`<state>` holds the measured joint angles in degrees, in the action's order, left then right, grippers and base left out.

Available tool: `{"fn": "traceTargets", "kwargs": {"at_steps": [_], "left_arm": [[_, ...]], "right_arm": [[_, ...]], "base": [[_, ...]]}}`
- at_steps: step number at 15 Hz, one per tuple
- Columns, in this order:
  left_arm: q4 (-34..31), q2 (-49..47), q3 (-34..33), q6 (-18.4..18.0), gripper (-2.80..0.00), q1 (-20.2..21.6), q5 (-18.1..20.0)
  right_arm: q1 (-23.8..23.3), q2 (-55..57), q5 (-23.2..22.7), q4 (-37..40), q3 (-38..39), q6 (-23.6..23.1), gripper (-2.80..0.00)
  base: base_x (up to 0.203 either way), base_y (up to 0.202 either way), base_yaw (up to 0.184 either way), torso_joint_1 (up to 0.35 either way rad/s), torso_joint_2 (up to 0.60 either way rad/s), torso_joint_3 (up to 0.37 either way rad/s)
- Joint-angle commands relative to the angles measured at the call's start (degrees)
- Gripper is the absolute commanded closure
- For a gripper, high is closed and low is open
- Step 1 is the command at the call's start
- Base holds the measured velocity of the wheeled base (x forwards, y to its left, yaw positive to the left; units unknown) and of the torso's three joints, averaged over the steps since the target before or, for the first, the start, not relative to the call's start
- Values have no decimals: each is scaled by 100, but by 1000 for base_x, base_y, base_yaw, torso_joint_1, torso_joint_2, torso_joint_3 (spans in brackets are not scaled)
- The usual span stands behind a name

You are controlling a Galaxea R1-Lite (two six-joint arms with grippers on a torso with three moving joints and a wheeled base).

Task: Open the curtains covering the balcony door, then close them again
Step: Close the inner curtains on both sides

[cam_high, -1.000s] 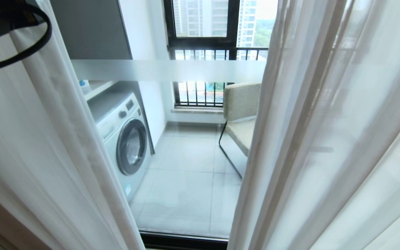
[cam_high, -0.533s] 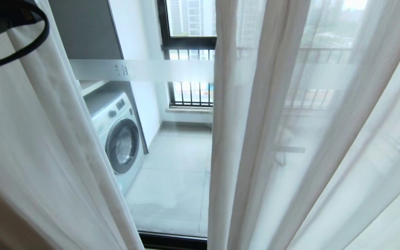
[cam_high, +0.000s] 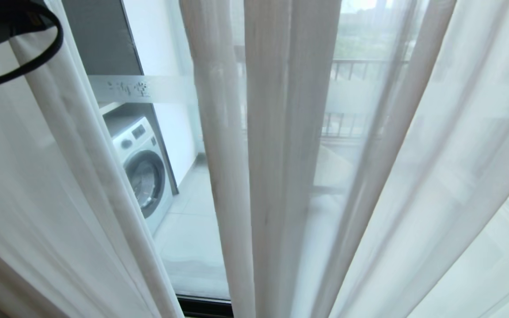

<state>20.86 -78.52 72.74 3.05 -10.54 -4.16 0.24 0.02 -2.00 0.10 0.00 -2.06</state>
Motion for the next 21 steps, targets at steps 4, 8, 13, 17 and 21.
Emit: {"fn": "traceTargets", "kwargs": {"at_steps": [4,8,13,17,21], "left_arm": [[15,-14,-6,3,0,0,-6],[15,-23,-14,3,0,9,-6],[15,-41,-23,3,0,9,-6],[15,-39,-23,3,0,9,-6],[15,-22,-23,3,0,0,-6]], "right_arm": [[-4,-2,-2,-1,0,-5,0],[2,-2,-2,-1,0,-5,0],[-3,-2,-2,-1,0,-5,0],[2,-2,-2,-1,0,-5,0],[2,-2,-2,-1,0,-5,0]], "base": [[0,-190,1,0,2,1],[0,-189,1,3,2,1],[0,-190,2,3,3,4],[0,-192,-1,2,2,3],[0,-192,0,3,2,4]]}}
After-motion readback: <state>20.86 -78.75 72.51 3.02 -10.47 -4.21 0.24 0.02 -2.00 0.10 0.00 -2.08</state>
